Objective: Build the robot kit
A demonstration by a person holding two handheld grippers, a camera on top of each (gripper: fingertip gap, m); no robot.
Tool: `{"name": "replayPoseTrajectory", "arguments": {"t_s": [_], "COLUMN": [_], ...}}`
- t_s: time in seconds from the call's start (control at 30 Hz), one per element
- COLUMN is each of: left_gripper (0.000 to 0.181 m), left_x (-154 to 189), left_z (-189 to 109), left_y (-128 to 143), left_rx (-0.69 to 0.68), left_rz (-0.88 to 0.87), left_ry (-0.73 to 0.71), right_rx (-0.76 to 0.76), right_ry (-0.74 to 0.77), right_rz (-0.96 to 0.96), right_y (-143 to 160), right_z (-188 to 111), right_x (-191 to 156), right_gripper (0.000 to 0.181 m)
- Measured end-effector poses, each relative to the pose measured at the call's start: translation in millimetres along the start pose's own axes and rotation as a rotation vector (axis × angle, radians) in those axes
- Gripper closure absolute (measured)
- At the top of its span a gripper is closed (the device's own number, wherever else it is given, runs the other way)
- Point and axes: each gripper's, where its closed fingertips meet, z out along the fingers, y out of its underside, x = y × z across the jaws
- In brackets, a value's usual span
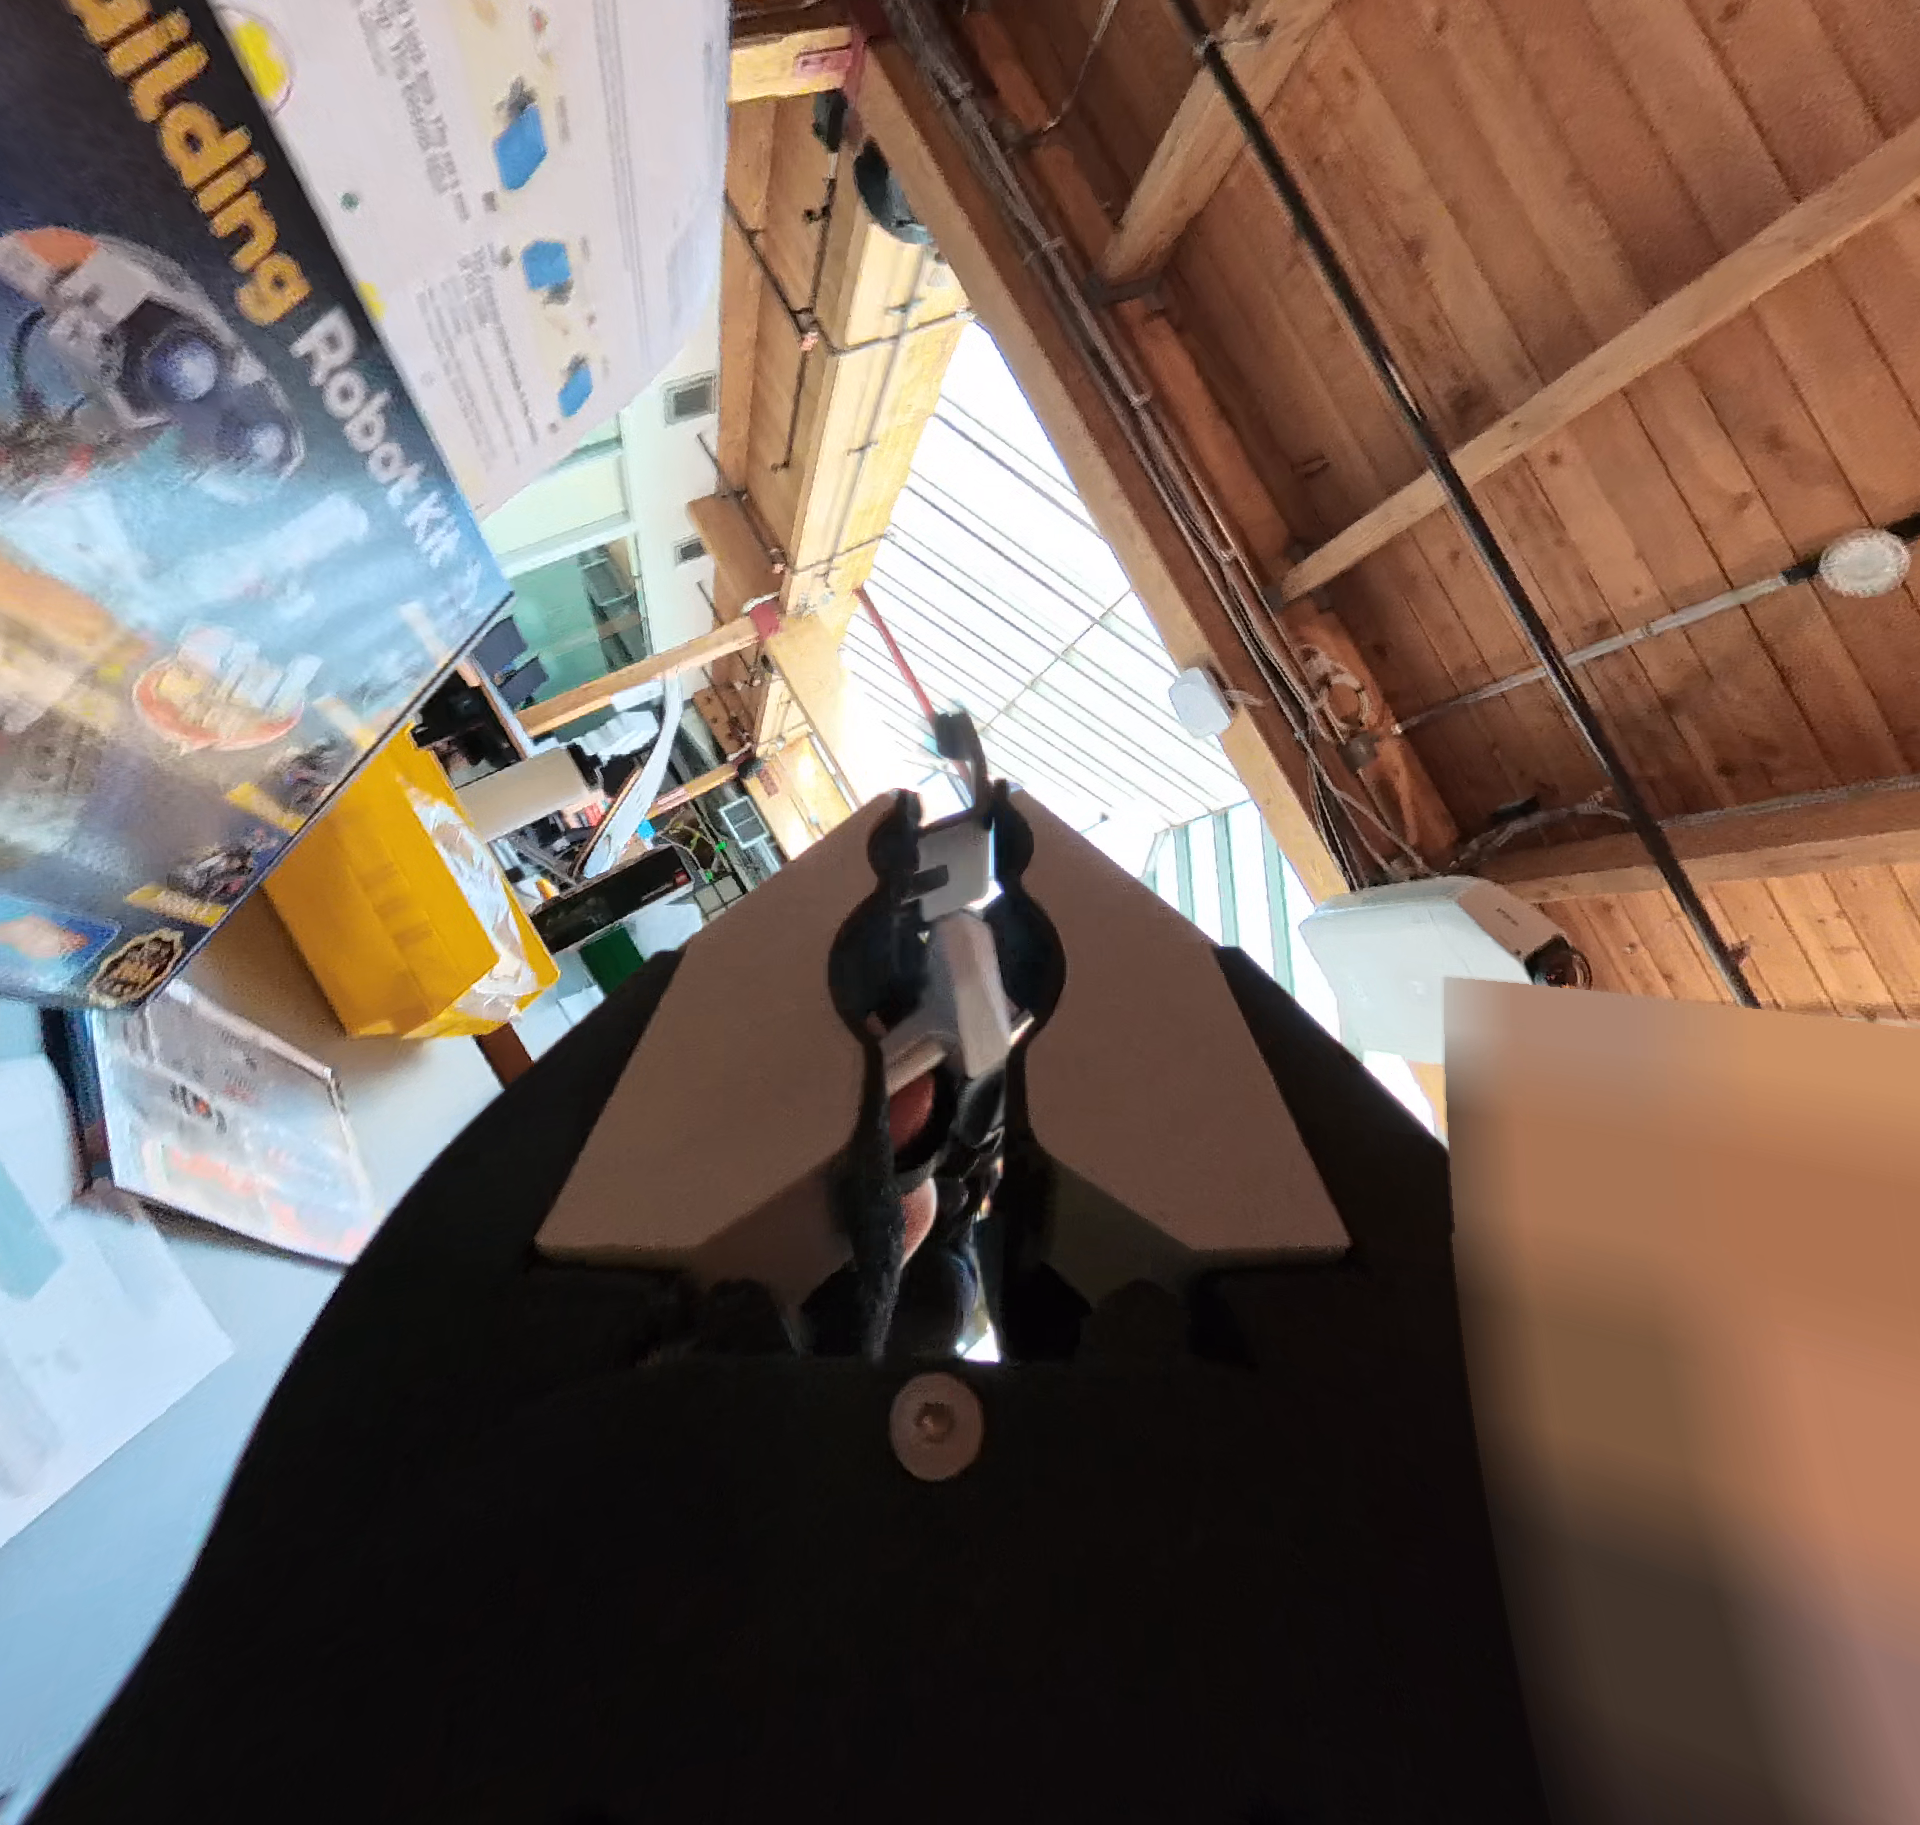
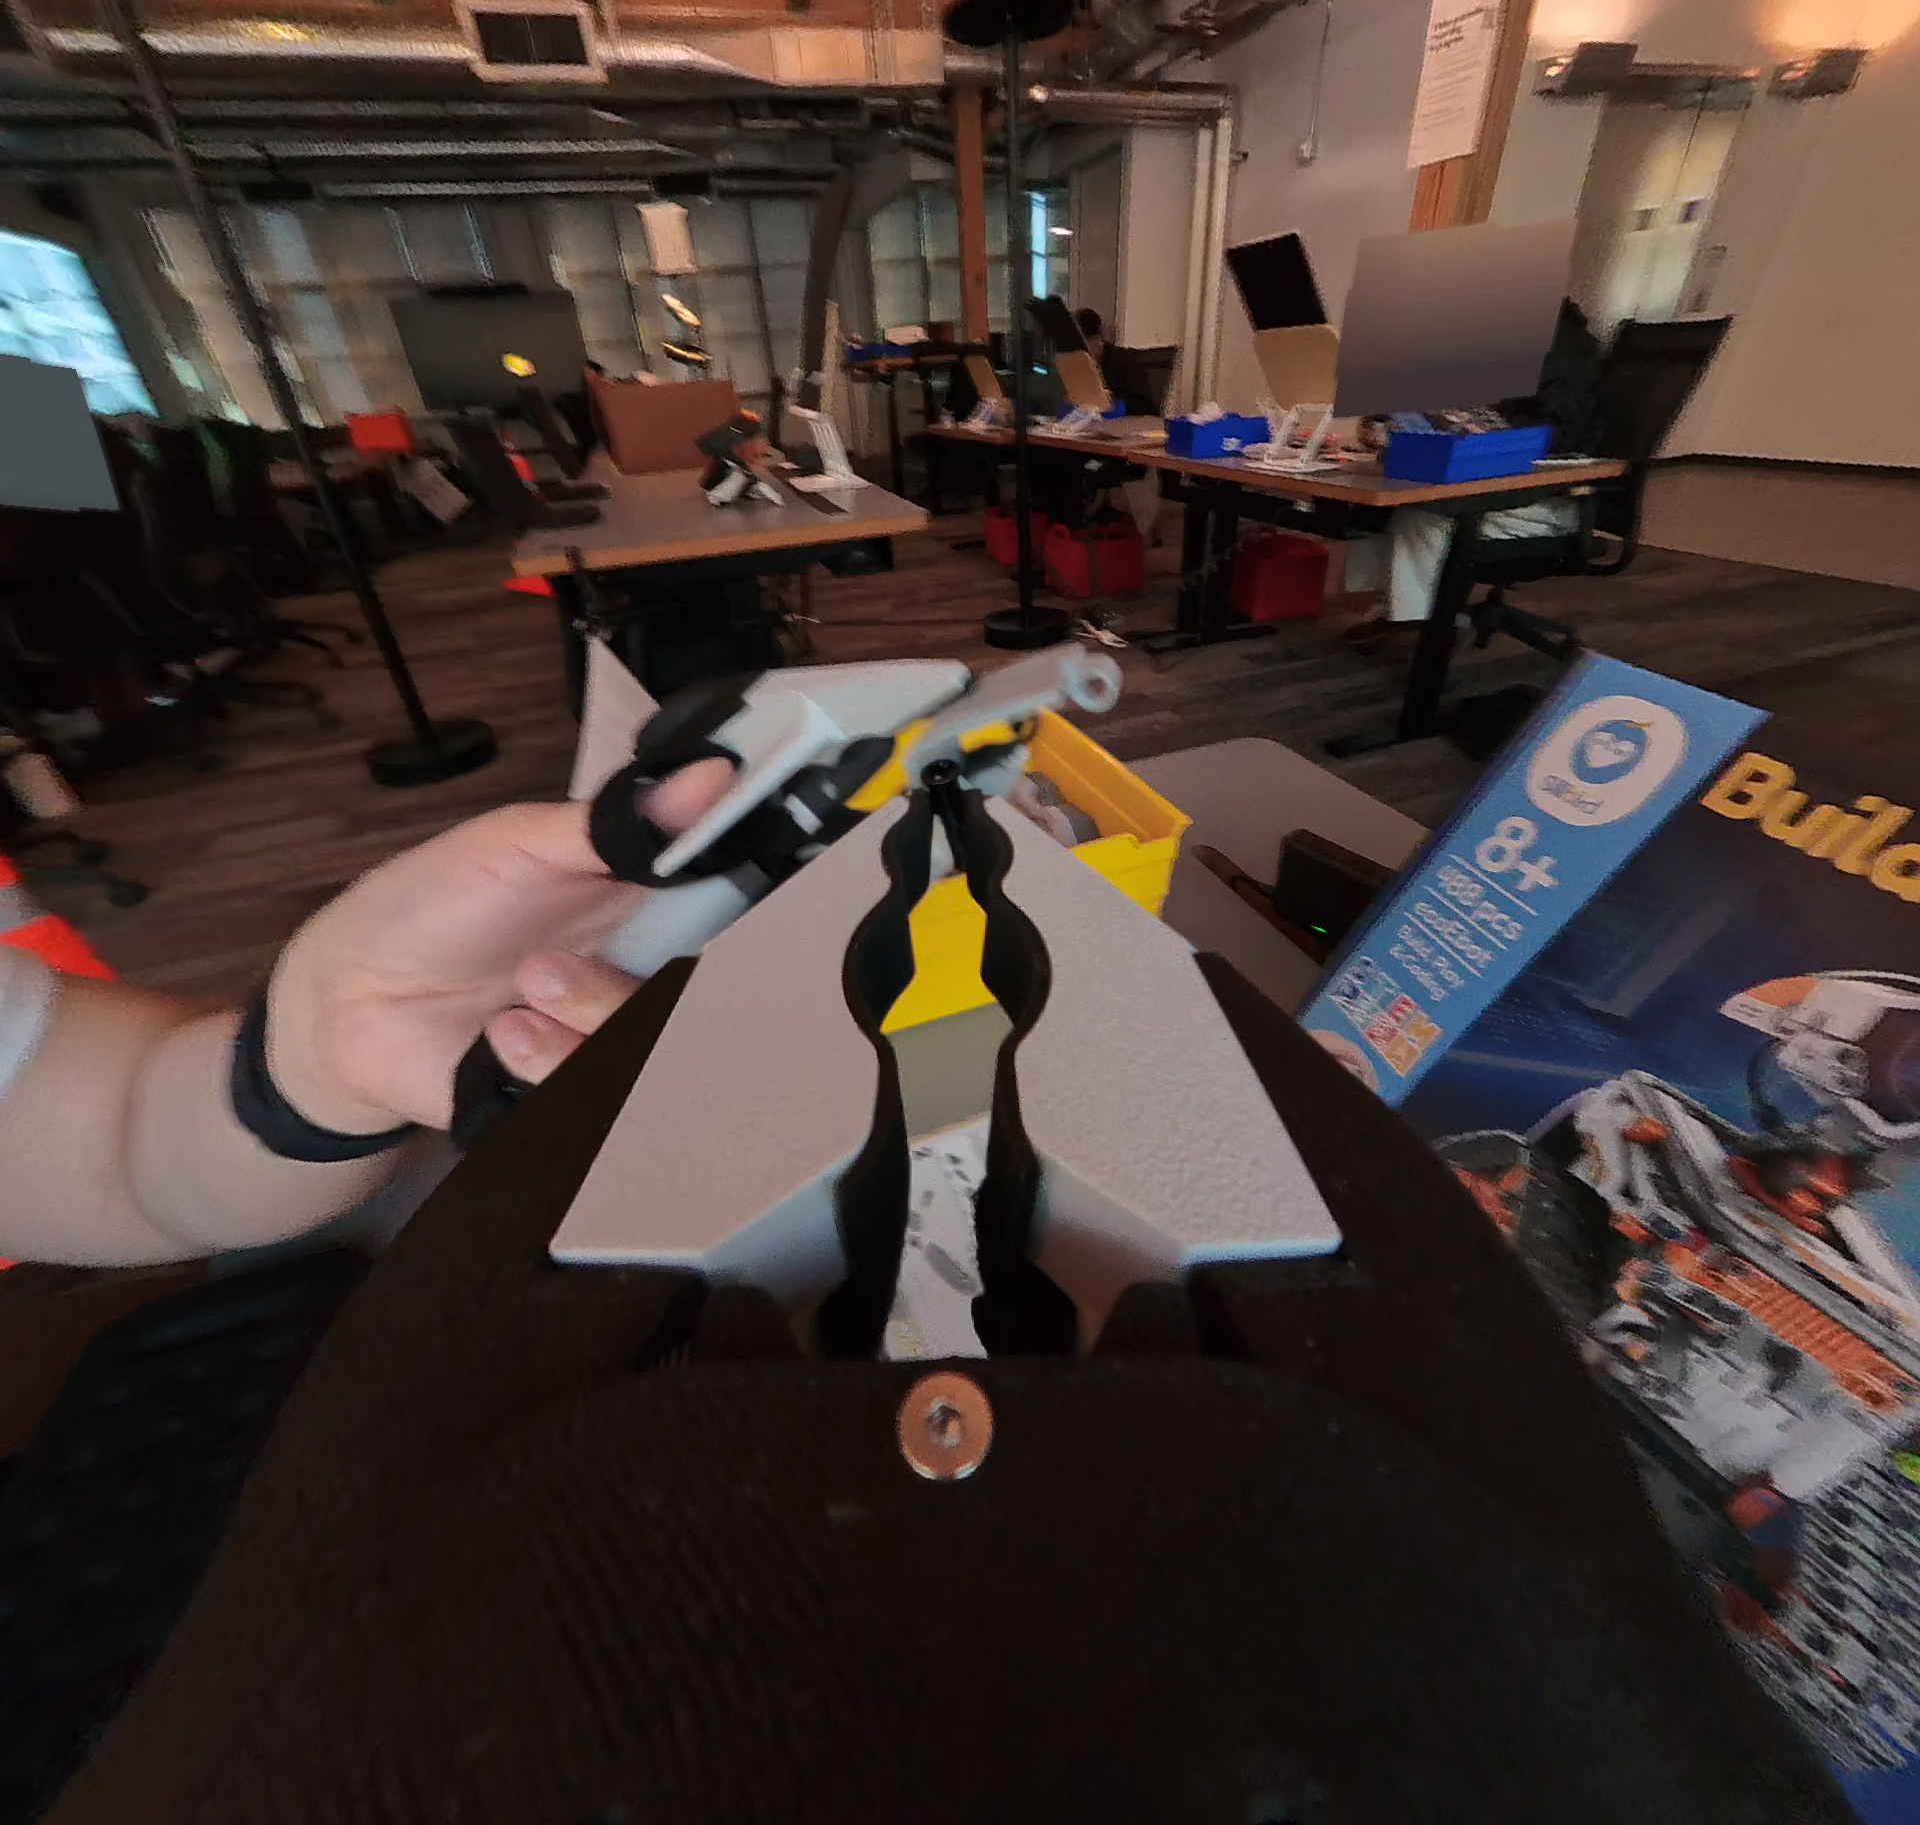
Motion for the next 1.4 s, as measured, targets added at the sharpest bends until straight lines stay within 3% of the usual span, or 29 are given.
{"name": "replayPoseTrajectory", "arguments": {"t_s": [0.07, 0.37, 0.67, 0.97, 1.2, 1.4], "left_gripper": [0.17, 0.172, 0.172, 0.169, 0.163, 0.156], "left_x": [4, -1, -4, -4, -5, -7], "left_z": [2, 2, 6, 11, 13, 11], "left_y": [6, 7, 16, 29, 38, 47], "left_rx": [-0.074, -0.089, -0.157, -0.254, -0.346, -0.47], "left_rz": [0.026, 0.039, 0.122, 0.24, 0.429, 0.544], "left_ry": [-0.005, -0.041, -0.062, -0.083, -0.141, -0.192], "right_rx": [-0.018, -0.015, -0.148, -0.19, -0.216, -0.309], "right_ry": [0.044, 0.021, 0.005, 0.034, 0.036, 0.085], "right_rz": [-0.068, -0.067, 0.105, 0.068, 0.055, -0.104], "right_y": [5, 6, 11, 9, 9, 17], "right_z": [3, 5, -7, -18, -21, -24], "right_x": [3, 0, 1, 4, 2, 2], "right_gripper": [0.177, 0.177, 0.177, 0.177, 0.177, 0.177]}}
